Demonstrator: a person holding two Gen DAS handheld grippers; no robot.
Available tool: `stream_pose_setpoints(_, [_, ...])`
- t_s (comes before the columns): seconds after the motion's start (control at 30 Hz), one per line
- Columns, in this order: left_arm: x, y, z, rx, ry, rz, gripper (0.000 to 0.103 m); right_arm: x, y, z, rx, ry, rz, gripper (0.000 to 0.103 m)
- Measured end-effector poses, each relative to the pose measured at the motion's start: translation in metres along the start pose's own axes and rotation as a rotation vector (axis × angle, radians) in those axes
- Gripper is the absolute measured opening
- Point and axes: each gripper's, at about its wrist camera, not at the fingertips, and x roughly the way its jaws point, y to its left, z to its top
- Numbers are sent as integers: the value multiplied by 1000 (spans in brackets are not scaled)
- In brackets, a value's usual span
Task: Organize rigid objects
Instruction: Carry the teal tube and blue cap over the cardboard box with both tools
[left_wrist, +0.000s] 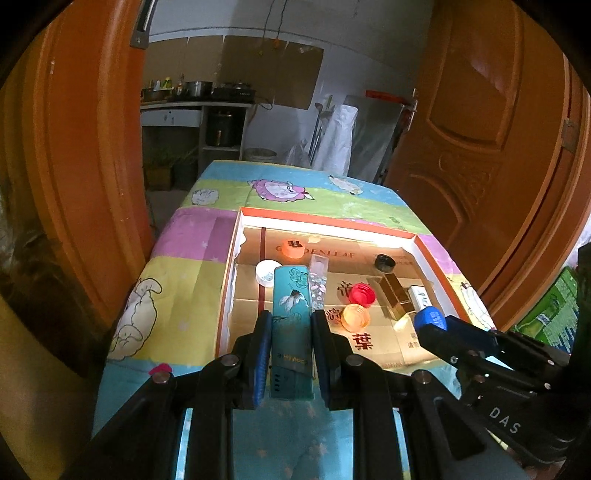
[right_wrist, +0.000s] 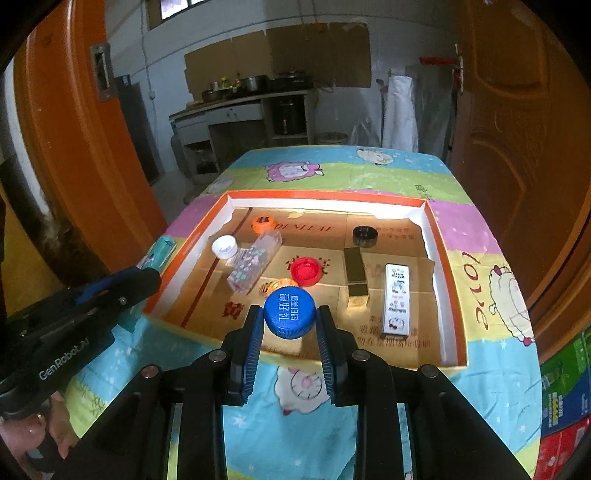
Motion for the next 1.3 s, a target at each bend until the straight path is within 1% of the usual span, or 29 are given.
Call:
stream_pose_setpoints(0.4, [37,5,8,6,52,25,22,30,-12,8,9,26,2,30])
stream_pose_setpoints(0.63, [55,6,8,7,83,26,22,46,-18,7,18,47,0,30])
stream_pose_setpoints(0.97, [68,7,6,7,104,27,22,62,-22,3,27,72,1,30])
stream_pose_setpoints(1.3, [76,6,4,18,127,29,22,68,-21,2,24,86,2,30])
